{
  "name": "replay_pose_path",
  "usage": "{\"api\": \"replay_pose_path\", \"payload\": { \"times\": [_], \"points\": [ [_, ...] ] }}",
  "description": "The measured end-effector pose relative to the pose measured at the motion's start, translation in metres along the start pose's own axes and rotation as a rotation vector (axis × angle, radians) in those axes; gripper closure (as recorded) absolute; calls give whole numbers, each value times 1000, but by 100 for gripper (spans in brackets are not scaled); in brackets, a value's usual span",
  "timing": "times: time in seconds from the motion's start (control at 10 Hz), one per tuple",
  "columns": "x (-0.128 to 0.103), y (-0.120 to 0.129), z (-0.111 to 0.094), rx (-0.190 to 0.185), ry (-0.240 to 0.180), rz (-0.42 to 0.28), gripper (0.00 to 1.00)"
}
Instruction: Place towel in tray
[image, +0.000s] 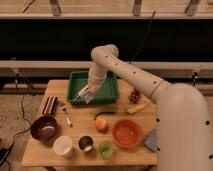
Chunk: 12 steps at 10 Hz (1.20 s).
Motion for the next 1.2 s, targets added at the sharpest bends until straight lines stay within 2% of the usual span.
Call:
{"api": "replay_pose_path", "payload": {
  "times": [0.3, 0.4, 0.5, 0.8, 0.9, 1.2],
  "points": [
    [78, -28, -18, 84, 42, 85, 100],
    [92, -36, -18, 98, 50, 106, 97],
    [100, -41, -15, 100, 54, 116, 90],
    [108, -51, 21, 76, 40, 133, 61],
    [109, -53, 36, 54, 30, 140, 47],
    [113, -53, 54, 22, 17, 157, 23]
  ]
}}
